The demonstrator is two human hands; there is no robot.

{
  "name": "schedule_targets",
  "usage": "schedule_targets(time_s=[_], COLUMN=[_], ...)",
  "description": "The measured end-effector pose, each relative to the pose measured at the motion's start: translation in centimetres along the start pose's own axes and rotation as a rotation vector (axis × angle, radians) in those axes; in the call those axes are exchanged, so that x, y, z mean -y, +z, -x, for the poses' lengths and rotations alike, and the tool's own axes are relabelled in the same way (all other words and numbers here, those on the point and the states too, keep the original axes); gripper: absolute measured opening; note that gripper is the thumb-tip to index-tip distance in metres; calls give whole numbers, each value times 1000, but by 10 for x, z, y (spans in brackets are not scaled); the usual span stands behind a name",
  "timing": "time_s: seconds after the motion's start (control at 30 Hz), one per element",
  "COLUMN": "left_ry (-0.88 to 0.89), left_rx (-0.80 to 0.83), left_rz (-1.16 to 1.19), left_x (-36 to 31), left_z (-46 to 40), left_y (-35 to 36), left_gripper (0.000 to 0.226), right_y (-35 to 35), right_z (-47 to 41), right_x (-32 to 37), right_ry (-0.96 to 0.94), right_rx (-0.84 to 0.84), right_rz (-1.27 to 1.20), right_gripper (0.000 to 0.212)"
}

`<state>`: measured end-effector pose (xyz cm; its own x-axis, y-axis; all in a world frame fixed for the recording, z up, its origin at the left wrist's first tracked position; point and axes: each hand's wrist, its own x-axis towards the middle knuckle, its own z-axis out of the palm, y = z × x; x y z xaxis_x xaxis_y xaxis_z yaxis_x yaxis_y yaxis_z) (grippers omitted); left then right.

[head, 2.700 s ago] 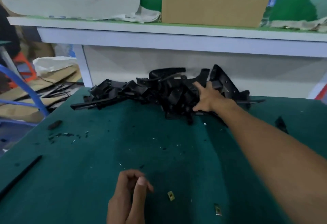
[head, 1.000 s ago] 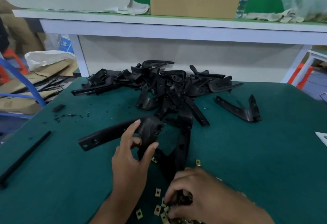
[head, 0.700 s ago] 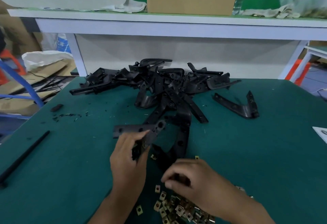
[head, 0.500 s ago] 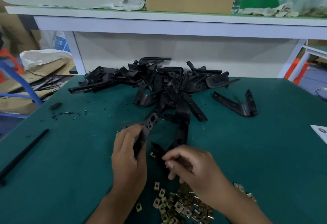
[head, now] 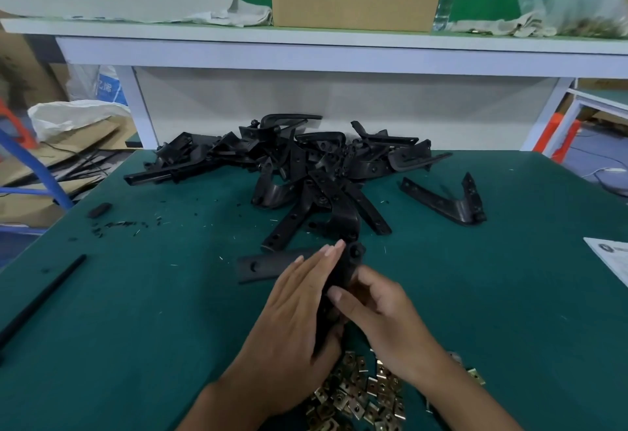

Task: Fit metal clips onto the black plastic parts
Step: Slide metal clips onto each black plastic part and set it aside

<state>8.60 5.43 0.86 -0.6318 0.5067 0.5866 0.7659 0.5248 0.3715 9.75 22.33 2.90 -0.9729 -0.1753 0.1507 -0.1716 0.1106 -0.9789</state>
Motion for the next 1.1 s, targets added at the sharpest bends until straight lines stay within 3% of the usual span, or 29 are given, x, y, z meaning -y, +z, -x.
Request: schedule_targets(time_s=[0.1,0.23,0.3,0.4,0.47,0.6,0.7,0.83,0.97,1.1], left_ry=[-4,-129,-245,-438,-461,-460,-501,-534,-544,-576], left_rx=[-90,-470,-546,-563,-609,-690,-626,-360,-162,-164], left_rz=[-1,-76,-65,186,378,540,735,868,1040,969], left_x=[-5,2,5,4,8,19,25,22,17,13], left_z=[-1,-1,3,5,6,1,0,2,3,1], left_y=[-1,-6,-8,-9,-4,-5,-4,-1,-3,-4], left_gripper=[74,49,46,36,27,37,37,43,59,54], right_y=[1,-9,-14,-21,-25,-34,-31,-21,-16,-14], right_z=[-2,-5,-7,-12,-14,-12,-7,-2,1,0], right_x=[-3,-4,-2,1,1,4,6,9,11,12], right_ry=[-4,41,32,4,11,96,197,222,227,181], right_rx=[-43,-178,-253,-375,-412,-269,-23,201,228,175], right_rz=[-127,-300,-369,-459,-538,-651,-643,-532,-455,-369], right_gripper=[15,39,33,26,23,16,10,18,18,27])
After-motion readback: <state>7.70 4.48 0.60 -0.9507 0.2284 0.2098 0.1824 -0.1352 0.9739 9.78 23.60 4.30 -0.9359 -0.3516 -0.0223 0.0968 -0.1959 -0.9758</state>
